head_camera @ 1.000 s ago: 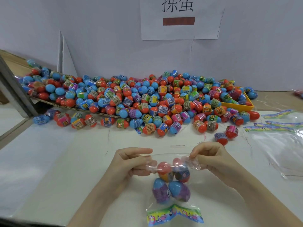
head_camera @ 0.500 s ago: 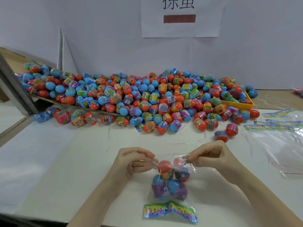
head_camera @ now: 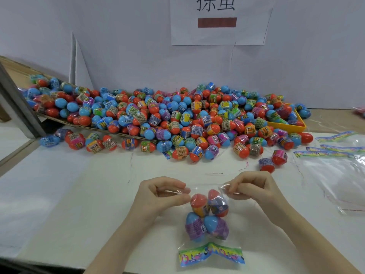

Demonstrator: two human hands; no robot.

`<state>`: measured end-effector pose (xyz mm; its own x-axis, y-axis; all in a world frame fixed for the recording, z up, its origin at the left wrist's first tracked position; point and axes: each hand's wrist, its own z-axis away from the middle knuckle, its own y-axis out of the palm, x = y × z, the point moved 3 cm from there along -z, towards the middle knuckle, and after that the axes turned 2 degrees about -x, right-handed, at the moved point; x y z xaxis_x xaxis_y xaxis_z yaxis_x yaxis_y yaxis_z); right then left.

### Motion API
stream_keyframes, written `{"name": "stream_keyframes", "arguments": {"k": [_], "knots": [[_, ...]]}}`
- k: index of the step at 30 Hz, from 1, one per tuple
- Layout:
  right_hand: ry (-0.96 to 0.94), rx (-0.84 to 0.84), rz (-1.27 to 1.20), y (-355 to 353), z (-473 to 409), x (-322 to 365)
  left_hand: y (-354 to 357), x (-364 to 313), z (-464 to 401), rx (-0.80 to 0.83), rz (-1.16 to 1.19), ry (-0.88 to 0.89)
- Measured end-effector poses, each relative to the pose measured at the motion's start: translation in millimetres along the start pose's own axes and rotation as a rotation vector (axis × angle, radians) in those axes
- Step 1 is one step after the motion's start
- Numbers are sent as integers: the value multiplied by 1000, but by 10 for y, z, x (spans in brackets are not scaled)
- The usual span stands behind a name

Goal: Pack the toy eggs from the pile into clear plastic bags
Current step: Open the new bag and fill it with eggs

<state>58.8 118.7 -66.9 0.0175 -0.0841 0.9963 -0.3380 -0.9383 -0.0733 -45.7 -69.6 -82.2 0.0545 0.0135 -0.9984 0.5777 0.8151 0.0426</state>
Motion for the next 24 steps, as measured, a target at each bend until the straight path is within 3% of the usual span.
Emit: {"name": "stream_keyframes", "arguments": {"k": [8, 13, 18, 24], "knots": [[255, 55, 175, 255, 55, -26, 20, -62, 32, -49, 35, 56], [231, -5, 27, 260, 75, 14, 86, -47, 71, 81, 32, -151], [240, 52, -70, 246, 97, 19, 193, -42, 109, 204, -51, -140], [275, 223, -363, 212, 125, -67, 146, 1, 104, 317, 71, -163]]}}
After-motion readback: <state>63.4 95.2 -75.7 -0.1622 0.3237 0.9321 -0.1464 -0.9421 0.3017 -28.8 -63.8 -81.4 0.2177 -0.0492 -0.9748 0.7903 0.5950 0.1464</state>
